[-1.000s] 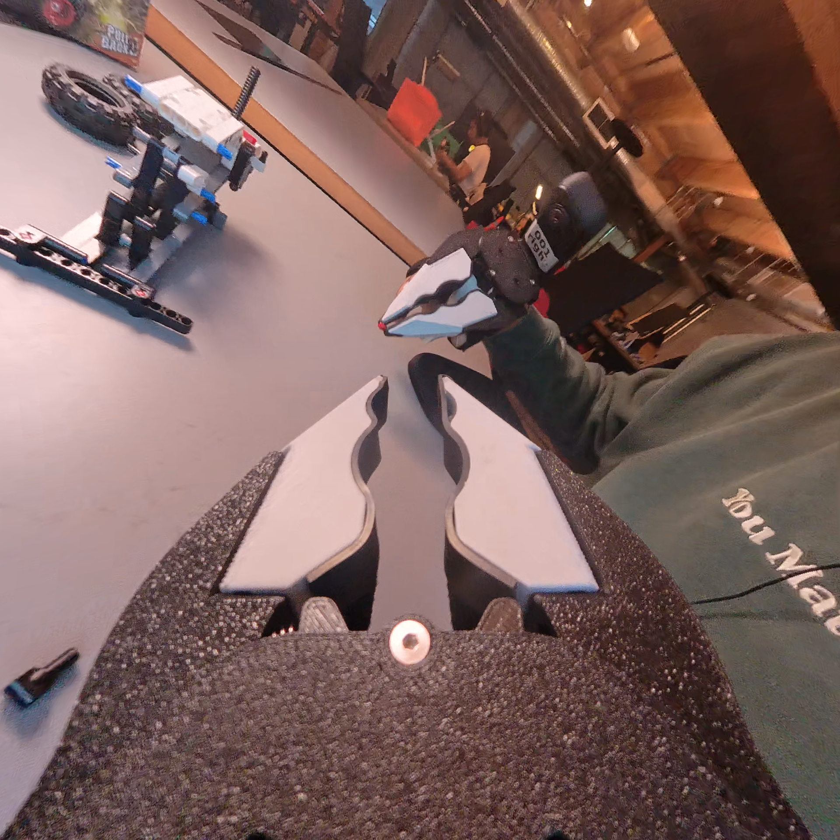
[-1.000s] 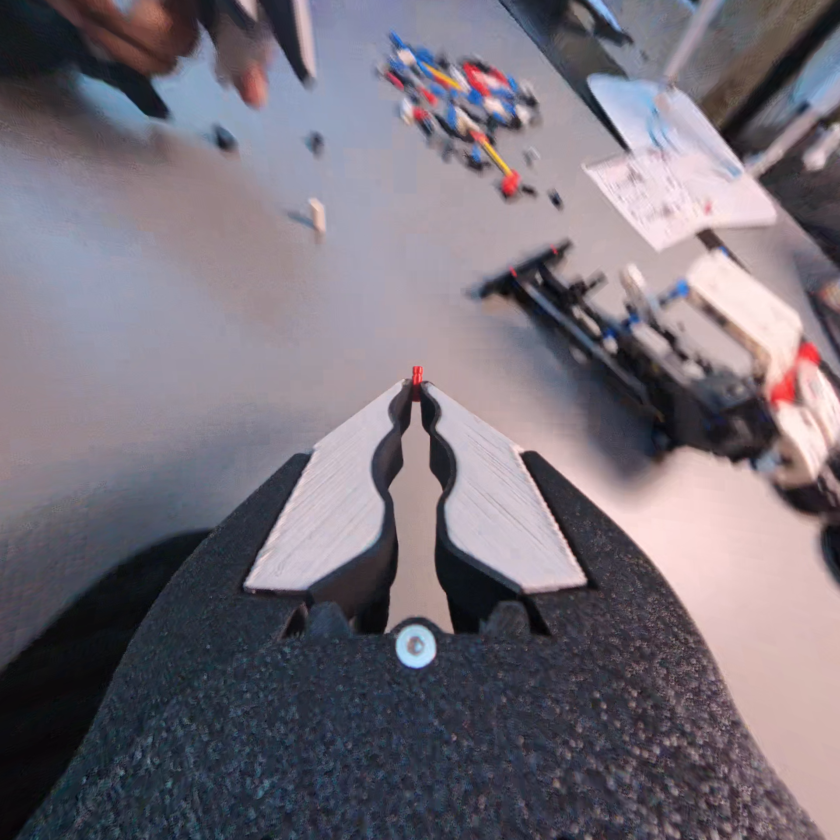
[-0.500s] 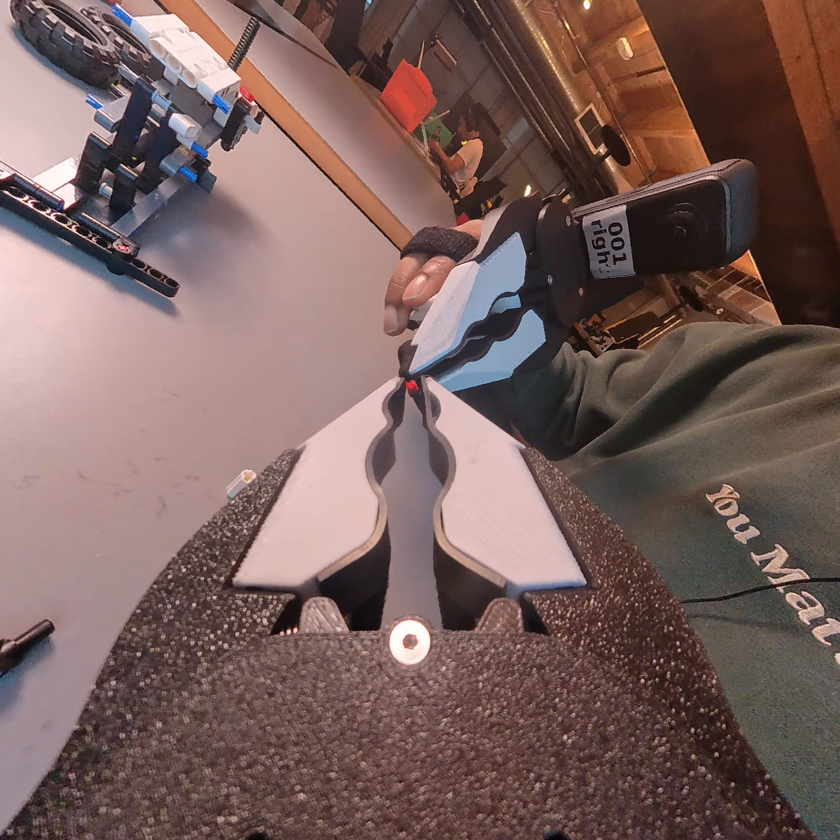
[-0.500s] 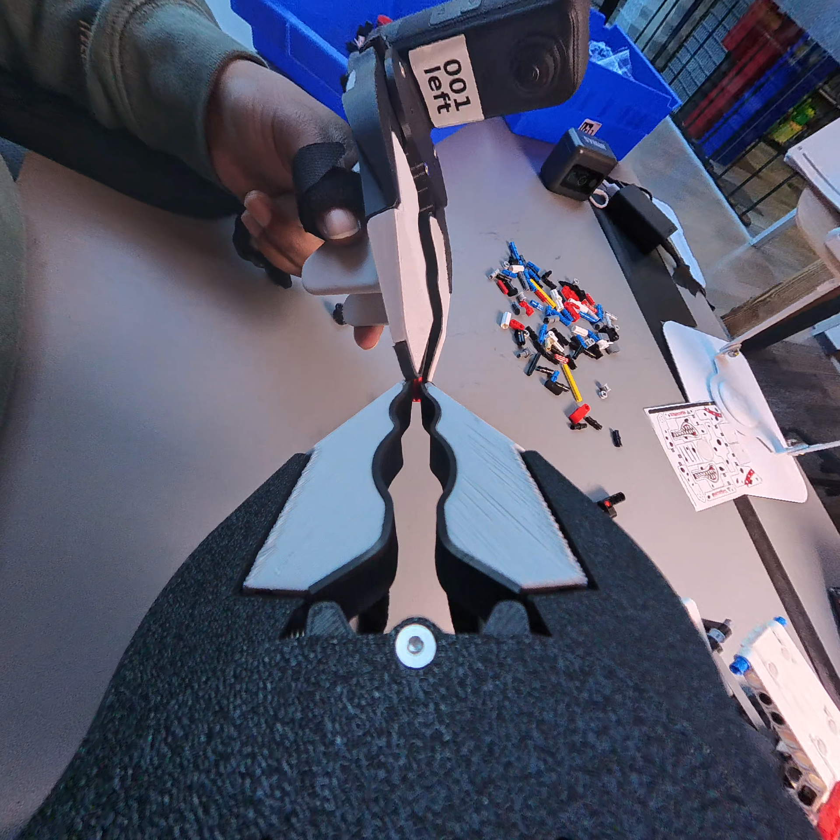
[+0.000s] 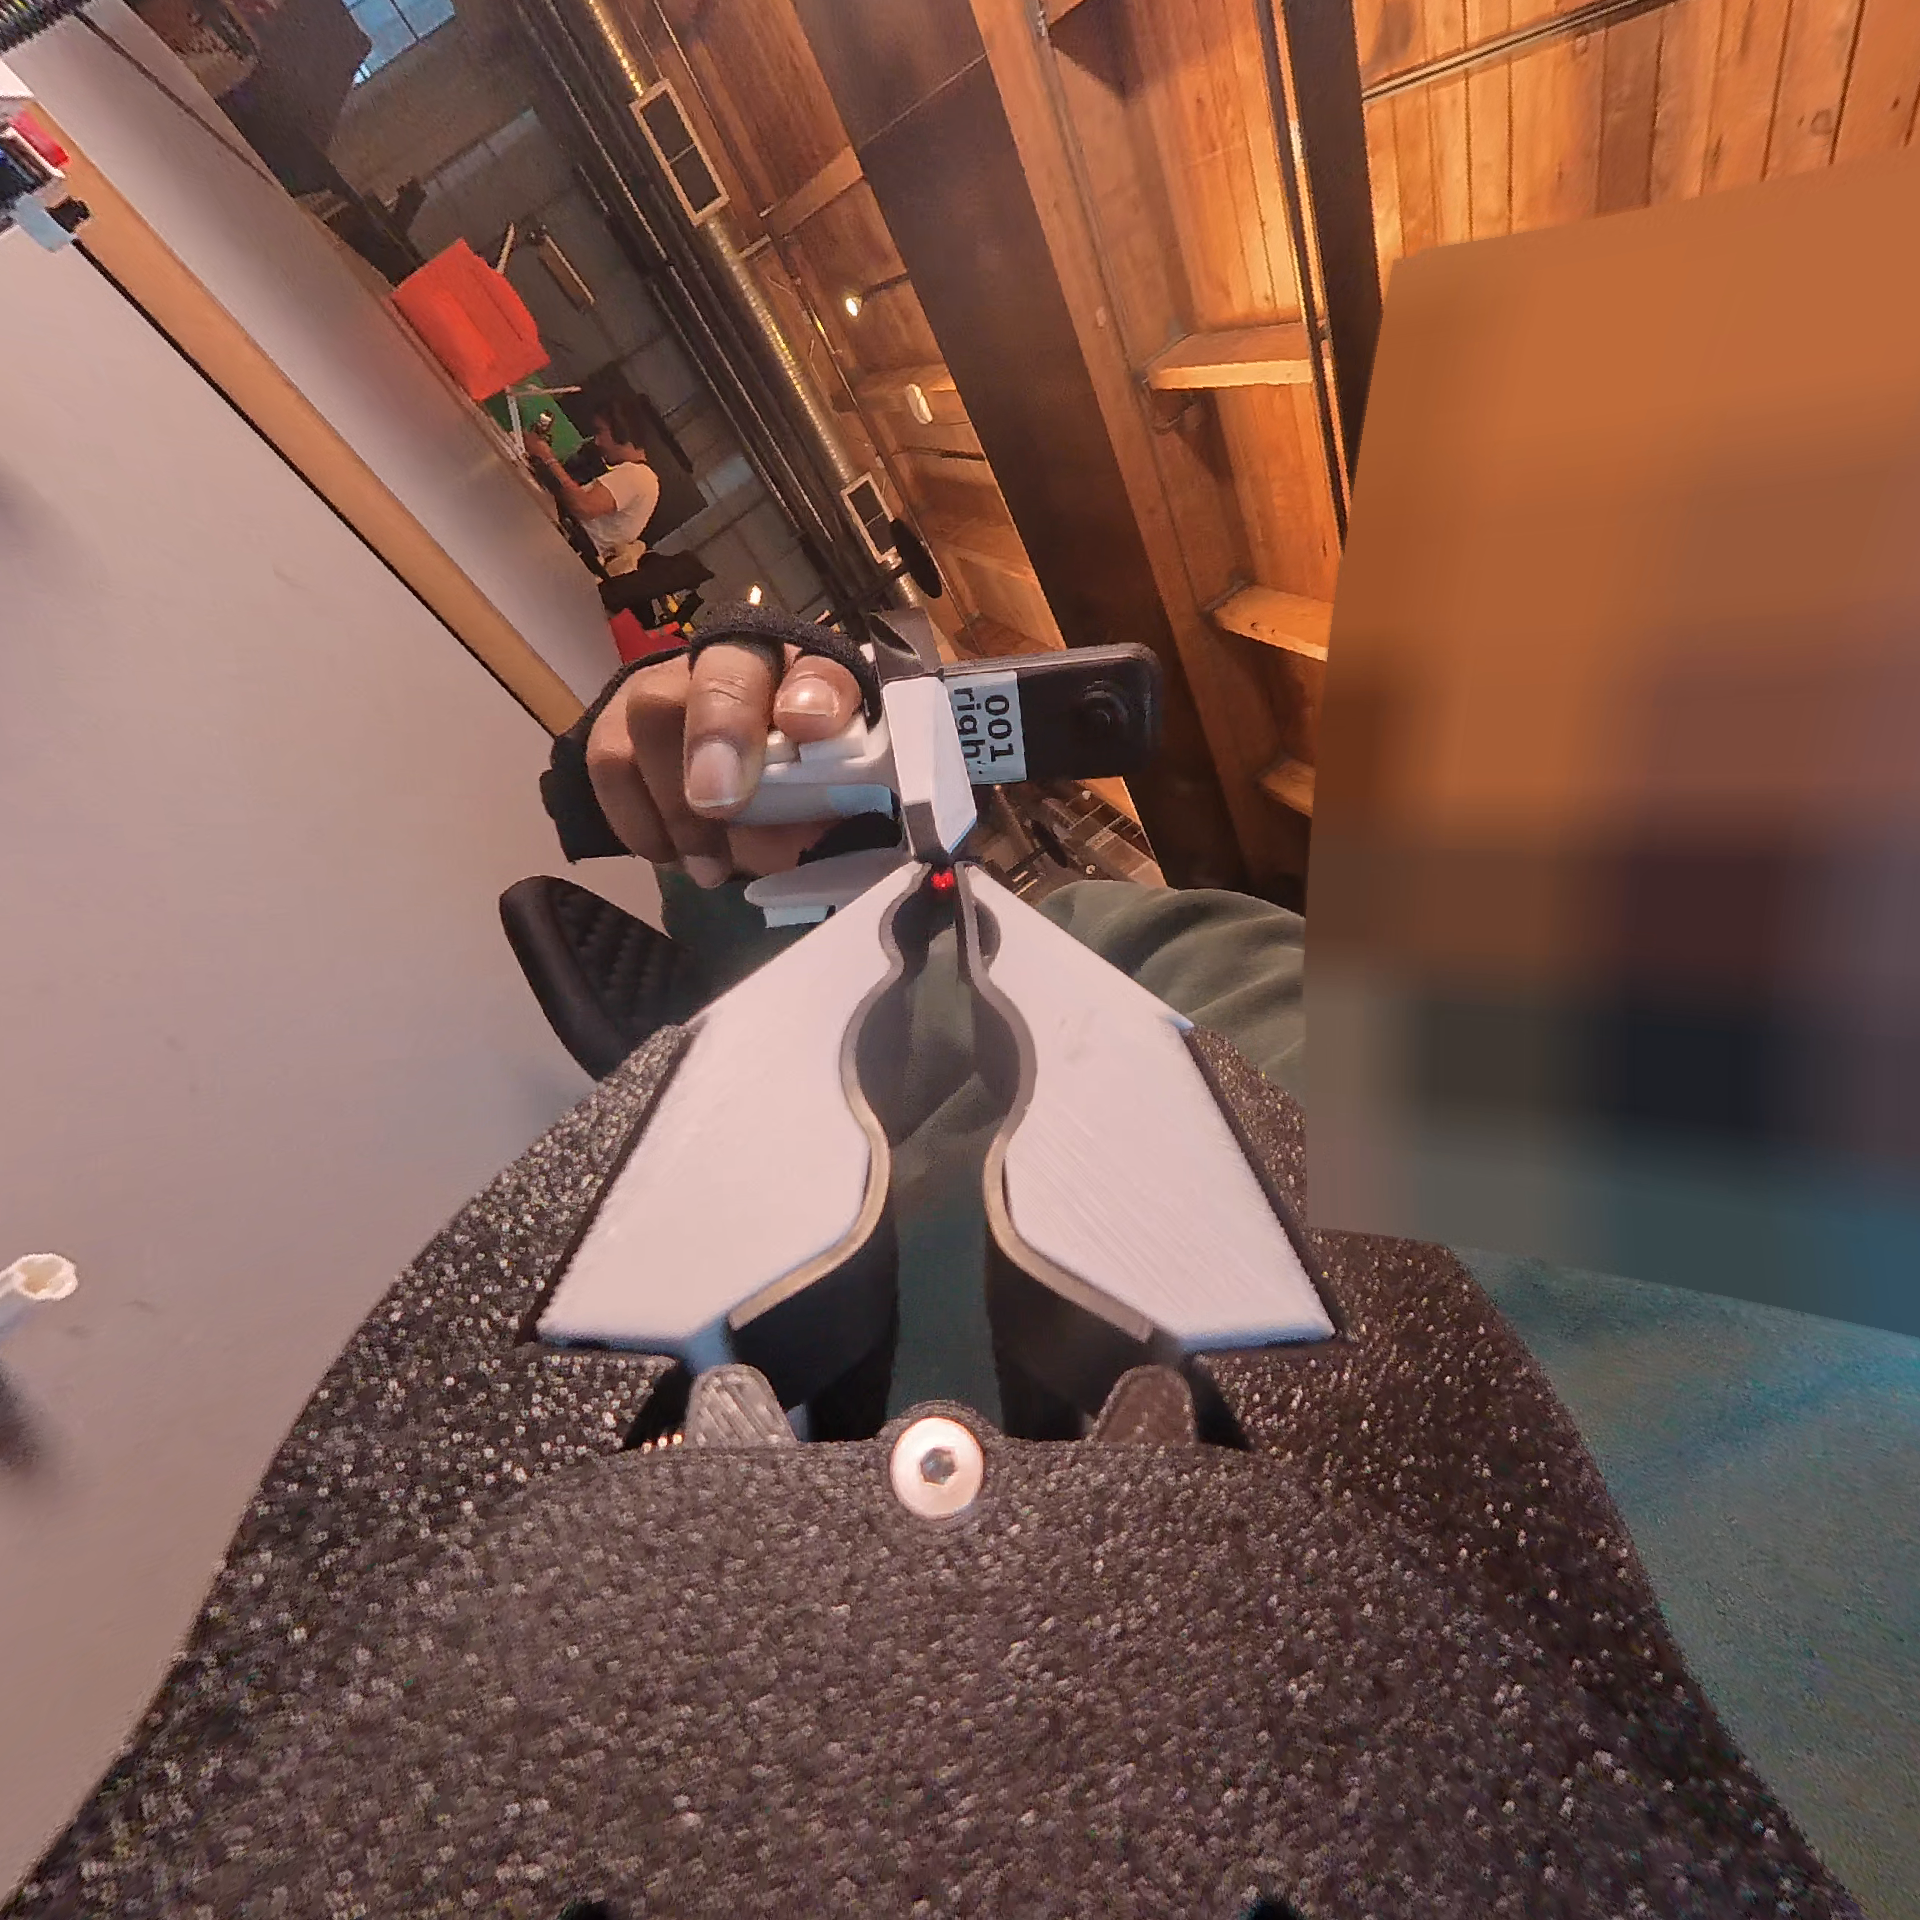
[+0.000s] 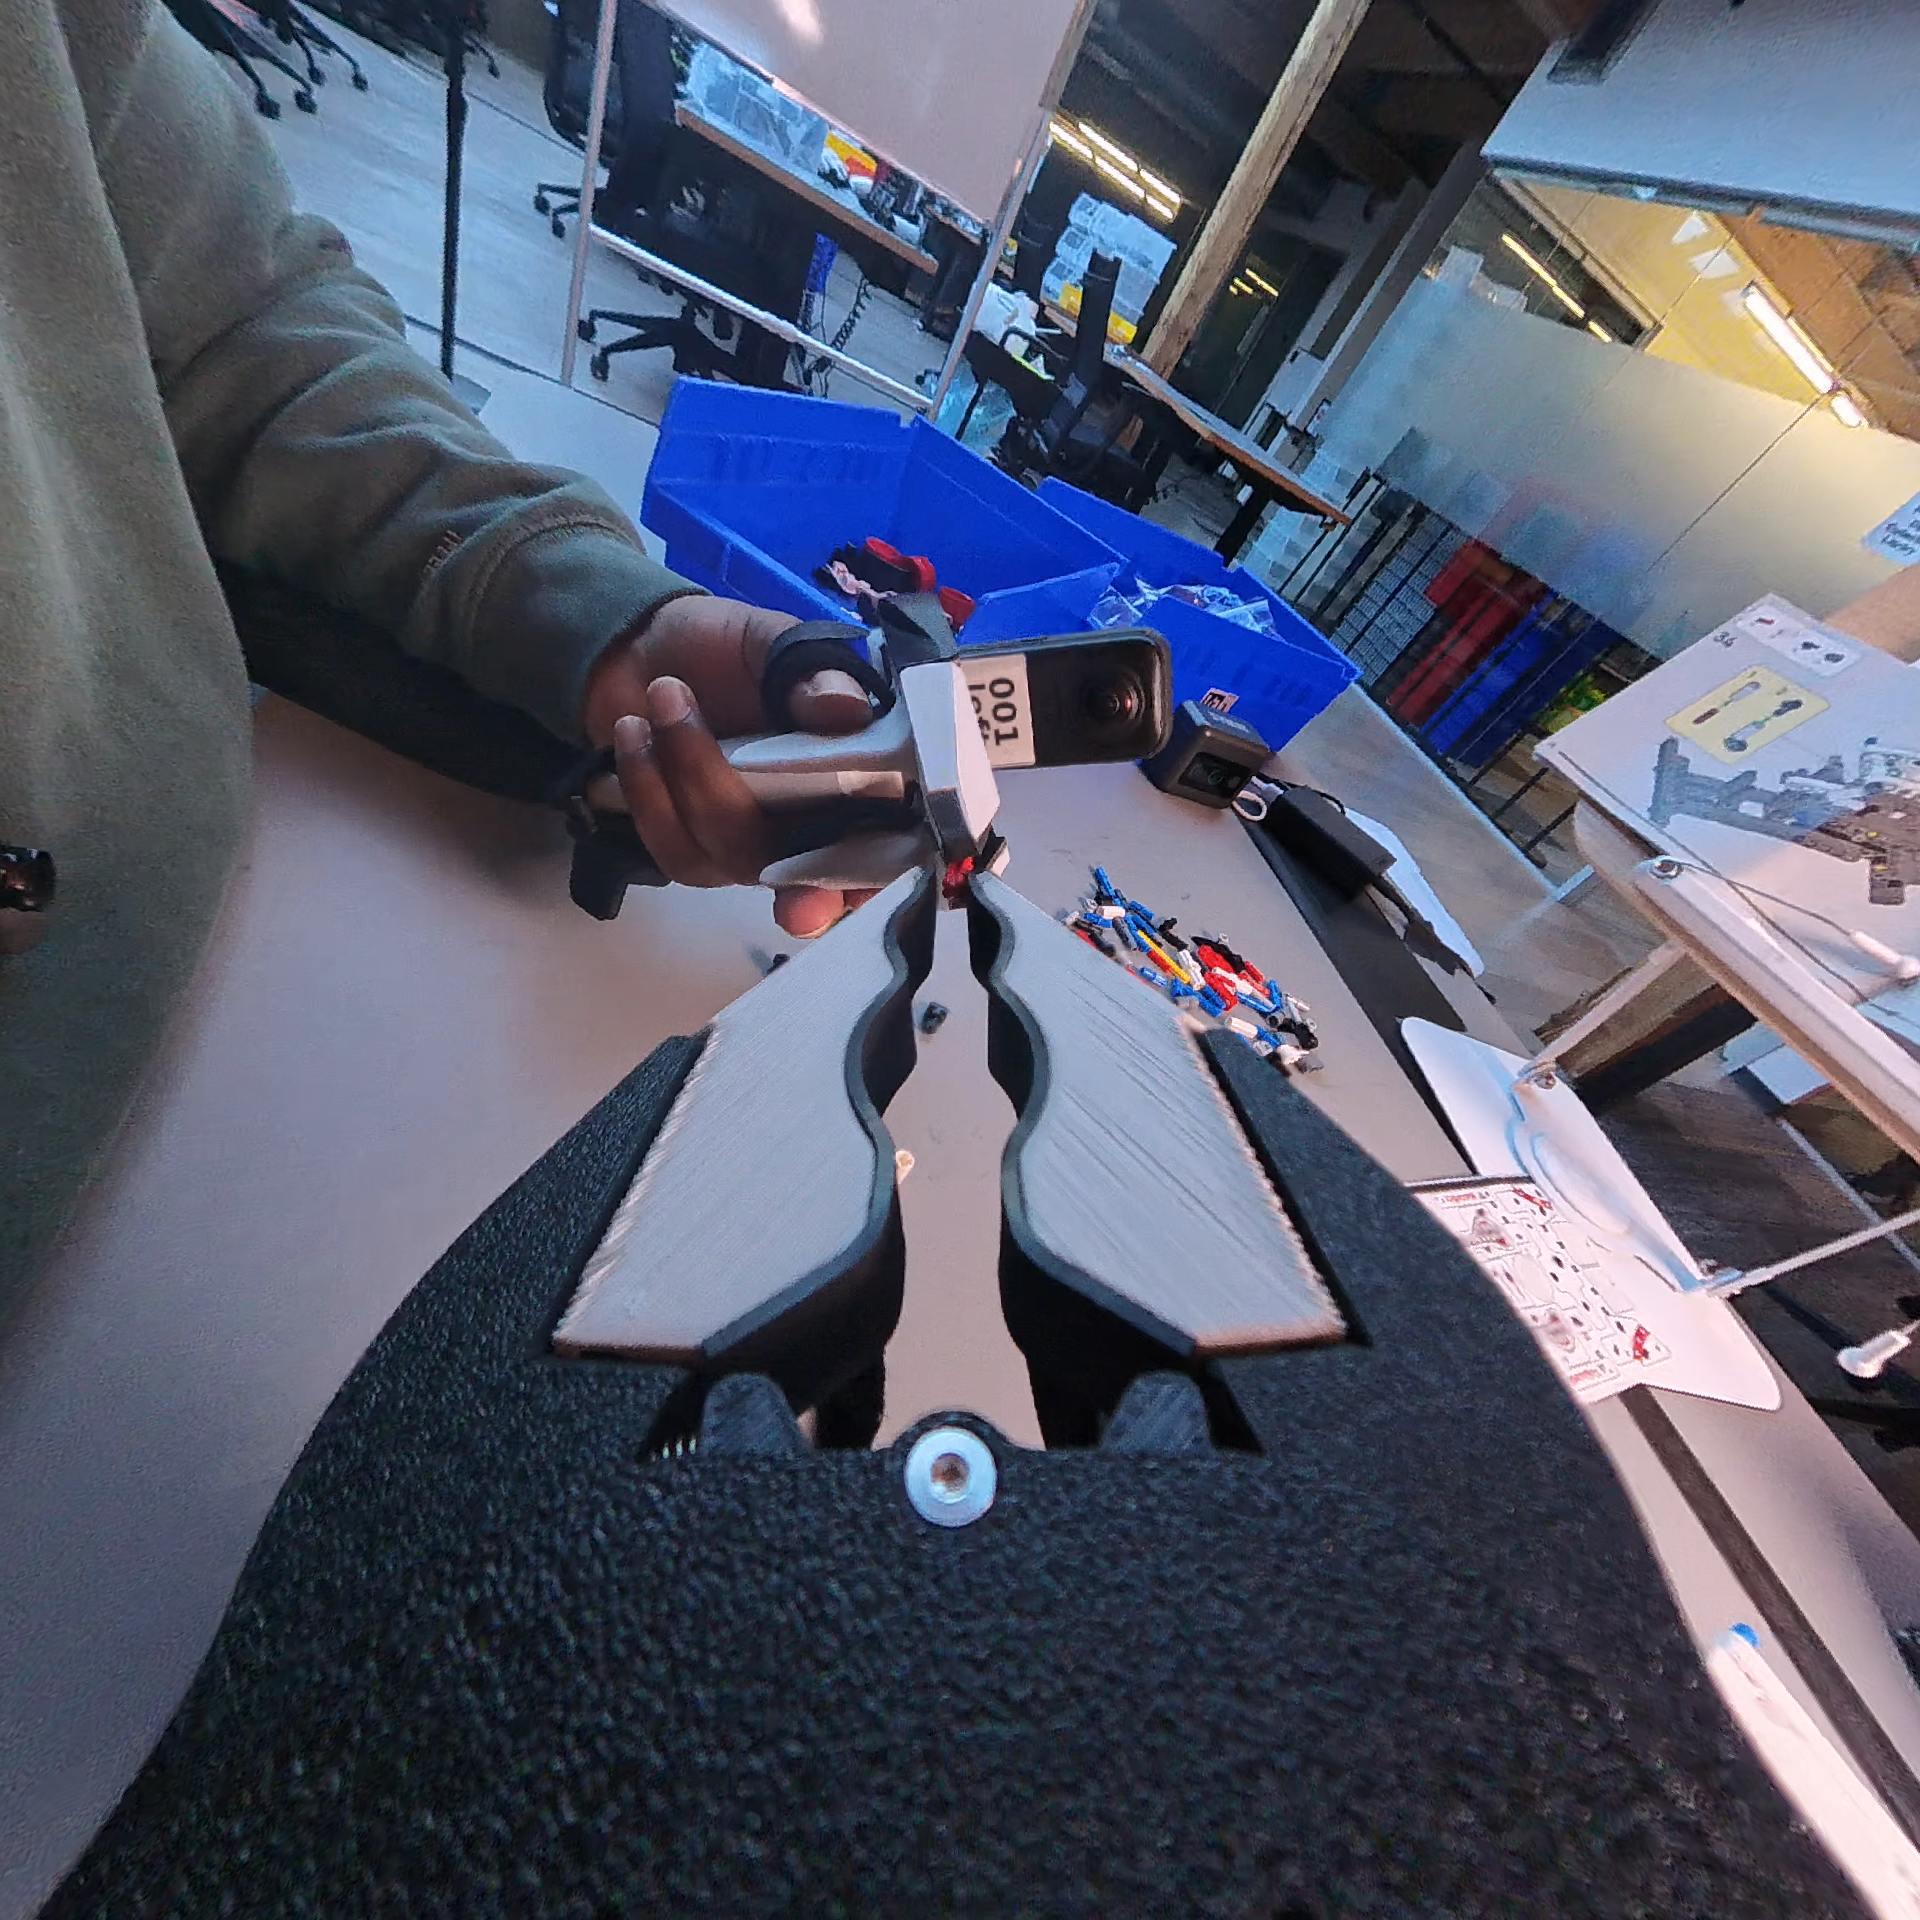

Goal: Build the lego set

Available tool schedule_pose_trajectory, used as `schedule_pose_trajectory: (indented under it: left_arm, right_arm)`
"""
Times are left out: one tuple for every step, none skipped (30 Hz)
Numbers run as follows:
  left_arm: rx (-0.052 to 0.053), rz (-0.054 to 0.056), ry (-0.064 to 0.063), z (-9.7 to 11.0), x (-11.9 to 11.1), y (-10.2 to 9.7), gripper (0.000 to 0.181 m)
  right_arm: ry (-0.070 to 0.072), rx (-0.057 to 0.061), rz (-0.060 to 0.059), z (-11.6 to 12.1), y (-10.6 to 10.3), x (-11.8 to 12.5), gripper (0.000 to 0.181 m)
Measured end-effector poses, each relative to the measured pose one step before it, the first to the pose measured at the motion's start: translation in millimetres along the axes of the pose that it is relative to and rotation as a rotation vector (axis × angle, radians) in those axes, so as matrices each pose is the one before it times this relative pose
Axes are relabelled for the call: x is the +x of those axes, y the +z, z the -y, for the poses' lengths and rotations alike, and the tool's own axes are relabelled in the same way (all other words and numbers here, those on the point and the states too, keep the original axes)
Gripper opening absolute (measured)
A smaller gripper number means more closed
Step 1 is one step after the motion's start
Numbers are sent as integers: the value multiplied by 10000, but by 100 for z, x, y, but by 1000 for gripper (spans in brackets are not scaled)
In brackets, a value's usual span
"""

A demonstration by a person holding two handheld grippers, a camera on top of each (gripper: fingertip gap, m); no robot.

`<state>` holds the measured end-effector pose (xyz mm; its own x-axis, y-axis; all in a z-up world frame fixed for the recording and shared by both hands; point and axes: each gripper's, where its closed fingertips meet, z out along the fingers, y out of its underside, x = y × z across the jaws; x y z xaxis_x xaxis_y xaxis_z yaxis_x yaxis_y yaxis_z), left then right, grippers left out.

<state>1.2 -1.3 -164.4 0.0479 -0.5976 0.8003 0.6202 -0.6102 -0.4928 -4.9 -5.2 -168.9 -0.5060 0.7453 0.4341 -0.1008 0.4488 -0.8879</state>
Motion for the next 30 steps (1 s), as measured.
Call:
schedule_pose_trajectory:
  left_arm:
    - [44,-75,-78,39,100,28,4]
    - [33,-54,-65,23,70,32,4]
    - [39,-21,-39,47,32,9,4]
    - [29,-11,-27,25,30,-5,4]
    - [24,-22,-34,27,22,-13,4]
    - [5,-20,-42,-3,12,-17,4]
    - [10,1,-29,8,-20,-10,4]
    - [5,13,-21,14,-43,-29,4]
    - [13,3,-26,7,-13,-26,4]
    - [4,5,-19,1,-26,-27,4]
    - [4,36,-21,-15,-79,-39,4]
    - [46,38,-69,38,-111,-53,4]
    - [61,37,-41,66,-131,-51,4]
    - [42,82,66,50,-130,-58,4]
    - [-10,128,159,13,-136,-58,4]
    - [-84,126,254,-62,-60,-47,4]
    - [-118,126,313,-89,-3,-36,4]
    - [-114,117,374,-94,73,-22,4]
    - [-74,109,443,-24,133,-10,4]
    - [-47,103,473,18,181,23,4]
    - [-37,93,477,40,215,38,4]
    - [-10,139,473,82,138,43,3]
    - [-16,119,431,51,161,54,3]
    - [19,63,349,92,199,50,3]
    - [39,23,242,96,187,56,3]
    - [44,19,150,87,117,27,3]
    - [37,25,121,66,54,7,3]
    - [35,9,104,51,59,-4,3]
    - [39,-18,77,47,81,-5,3]
    - [28,-63,-14,41,101,6,3]
  right_arm:
    - [-138,24,-108,106,-9,47,5]
    - [-144,7,-121,81,12,49,5]
    - [-138,-18,-120,31,25,43,5]
    - [-112,-19,-80,10,10,26,5]
    - [-52,-5,-53,9,19,28,5]
    - [-39,3,-44,4,20,32,4]
    - [-31,-12,-29,-38,19,24,4]
    - [-12,-12,-16,-44,23,6,4]
    - [26,16,-28,-19,30,17,4]
    - [49,6,16,-35,21,-35,4]
    - [3,-60,16,-127,25,-12,4]
    - [-31,-61,-43,-147,33,47,4]
    - [53,-36,-20,-130,48,48,3]
    - [128,-4,17,-156,46,42,3]
    - [102,30,22,-141,46,6,3]
    - [75,66,34,-40,18,-55,3]
    - [58,53,19,-2,33,-77,3]
    - [77,85,17,96,16,-65,3]
    - [189,125,6,163,2,-2,3]
    - [249,165,26,206,-2,4,4]
    - [266,185,30,236,-18,18,4]
    - [260,153,4,191,-17,56,4]
    - [222,175,31,238,-31,-6,4]
    - [190,168,3,239,-34,10,4]
    - [121,126,-17,207,-20,-4,4]
    - [40,51,-49,113,9,38,4]
    - [-49,5,-57,57,13,27,5]
    - [-30,8,-42,59,23,-2,4]
    - [32,27,-12,92,19,-11,4]
    - [13,43,-7,100,5,-24,4]
